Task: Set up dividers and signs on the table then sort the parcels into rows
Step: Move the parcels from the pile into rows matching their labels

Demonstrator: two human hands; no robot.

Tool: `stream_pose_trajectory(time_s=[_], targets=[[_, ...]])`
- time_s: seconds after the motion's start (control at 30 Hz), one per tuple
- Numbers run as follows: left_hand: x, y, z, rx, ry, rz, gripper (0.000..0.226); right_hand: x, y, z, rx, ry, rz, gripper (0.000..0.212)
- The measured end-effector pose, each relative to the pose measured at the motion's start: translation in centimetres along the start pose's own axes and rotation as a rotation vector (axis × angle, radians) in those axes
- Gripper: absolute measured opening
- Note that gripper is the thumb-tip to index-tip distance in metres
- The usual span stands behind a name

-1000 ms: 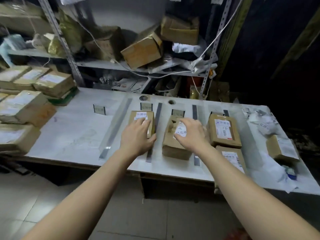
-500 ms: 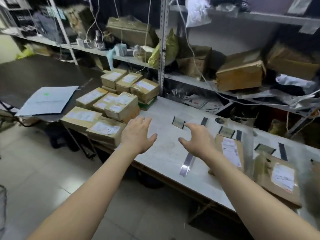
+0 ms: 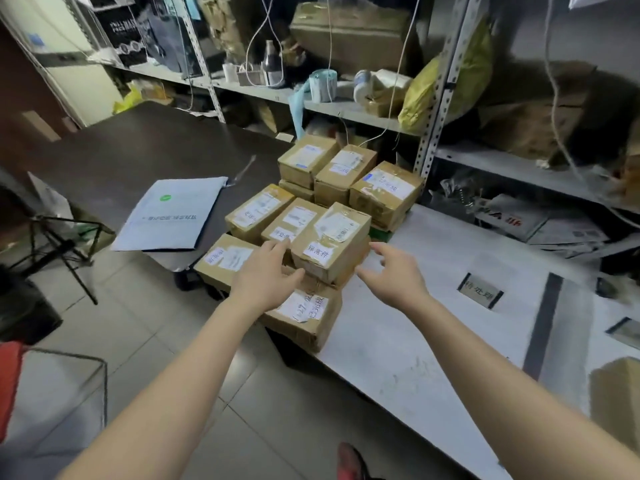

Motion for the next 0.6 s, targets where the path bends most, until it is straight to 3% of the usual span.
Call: stream_pose_trajectory(time_s=[0.3, 0.43, 0.6], targets=[[1.9, 12.5, 3.6, 0.276, -0.309, -0.056, 0.073, 1.3, 7.8, 7.5, -0.067, 0.313, 0.301, 0.052], [1.9, 15.4, 5.6, 0.422, -0.419, 0.008, 0.07, 2.0, 8.6, 10.0, -0.169, 0.445, 0.446, 0.044], [1.7, 16.3, 6.2, 0.454, -0.457, 0.16, 0.054, 4.0, 8.4, 11.0, -0.307, 0.475, 0.567, 0.048]])
Point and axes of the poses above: each hand's wrist, its own y-axis towards the middle knuckle, its own z-axis out of the palm, x = y × z, the point moved 2 cm from there along y, towards the middle knuckle, and after that the axes turned 12 degrees about -z, right-handed, at the moved point
